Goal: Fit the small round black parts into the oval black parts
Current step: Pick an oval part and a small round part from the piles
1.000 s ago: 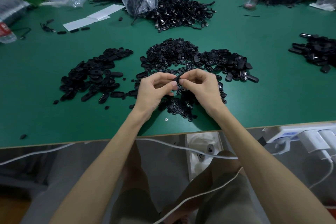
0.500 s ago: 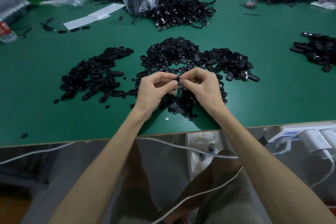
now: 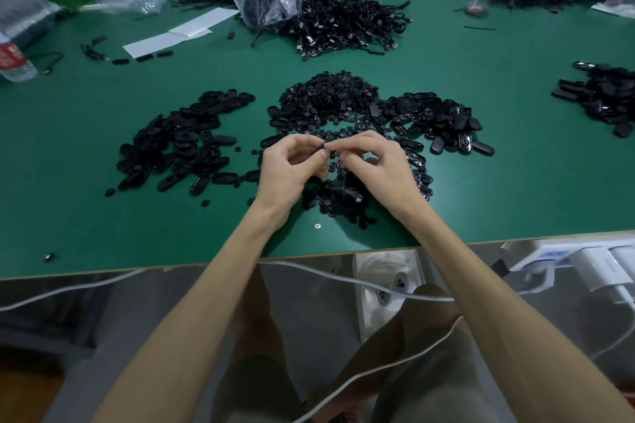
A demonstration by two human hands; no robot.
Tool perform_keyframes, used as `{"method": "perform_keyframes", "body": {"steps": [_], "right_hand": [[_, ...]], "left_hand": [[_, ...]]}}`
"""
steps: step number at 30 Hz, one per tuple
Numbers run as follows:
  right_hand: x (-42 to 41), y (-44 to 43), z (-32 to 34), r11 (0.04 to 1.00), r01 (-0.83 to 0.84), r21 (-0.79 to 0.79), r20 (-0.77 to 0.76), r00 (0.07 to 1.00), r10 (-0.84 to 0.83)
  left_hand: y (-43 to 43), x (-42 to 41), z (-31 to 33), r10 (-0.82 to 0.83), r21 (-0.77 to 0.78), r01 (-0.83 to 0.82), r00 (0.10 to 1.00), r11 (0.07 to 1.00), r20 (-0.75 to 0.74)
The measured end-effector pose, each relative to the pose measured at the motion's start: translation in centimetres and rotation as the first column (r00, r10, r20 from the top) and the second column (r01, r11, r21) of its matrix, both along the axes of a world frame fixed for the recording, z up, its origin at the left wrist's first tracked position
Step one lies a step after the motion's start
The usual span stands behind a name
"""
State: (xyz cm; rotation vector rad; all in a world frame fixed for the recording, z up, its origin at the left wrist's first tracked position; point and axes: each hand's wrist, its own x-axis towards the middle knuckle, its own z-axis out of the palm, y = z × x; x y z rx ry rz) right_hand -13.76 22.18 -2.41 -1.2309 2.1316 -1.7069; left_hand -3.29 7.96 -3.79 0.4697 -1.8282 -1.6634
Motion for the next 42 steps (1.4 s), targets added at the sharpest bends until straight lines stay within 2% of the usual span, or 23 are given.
{"method": "perform_keyframes", "body": {"steps": [4, 11, 18, 26, 29, 34, 42], "right_hand": [[-0.59, 0.11, -0.35, 0.998, 0.053, -0.027, 0.062, 0.997, -0.051], [-0.72, -0.04, -0.75, 0.999, 0.035, 0.004, 0.076, 0.996, -0.036], [-0.39, 0.11, -0.46, 1.000, 0.011, 0.014, 0.124, 0.992, -0.013], [0.01, -0.01, -0.36, 0.999, -0.001, 0.042, 0.107, 0.994, -0.004], [-0.11, 0.05, -0.48, 1.000, -0.011, 0.028, 0.115, 0.993, 0.008], [-0.65, 0.34, -0.71, 0.999, -0.013, -0.049, 0.201, 0.979, 0.023], [-0.89, 0.18, -0.94, 0.999, -0.035, -0.015, 0.206, 0.978, 0.038]], "left_hand": [[0.22, 0.09, 0.06, -0.065, -0.047, 0.066, 0.998, 0.997, 0.011], [0.19, 0.14, 0.00, -0.083, -0.093, 0.086, 0.996, 0.992, 0.035], [0.27, 0.05, -0.10, -0.063, -0.090, 0.067, 0.997, 0.994, 0.052], [0.43, -0.15, -0.26, -0.011, -0.179, 0.026, 0.996, 0.983, 0.084], [0.40, -0.14, -0.22, -0.024, -0.175, 0.038, 0.996, 0.984, 0.082], [0.03, 0.16, -0.09, -0.094, -0.072, 0.095, 0.995, 0.993, 0.016], [0.00, 0.05, -0.28, -0.060, -0.120, 0.061, 0.998, 0.991, 0.011]]}}
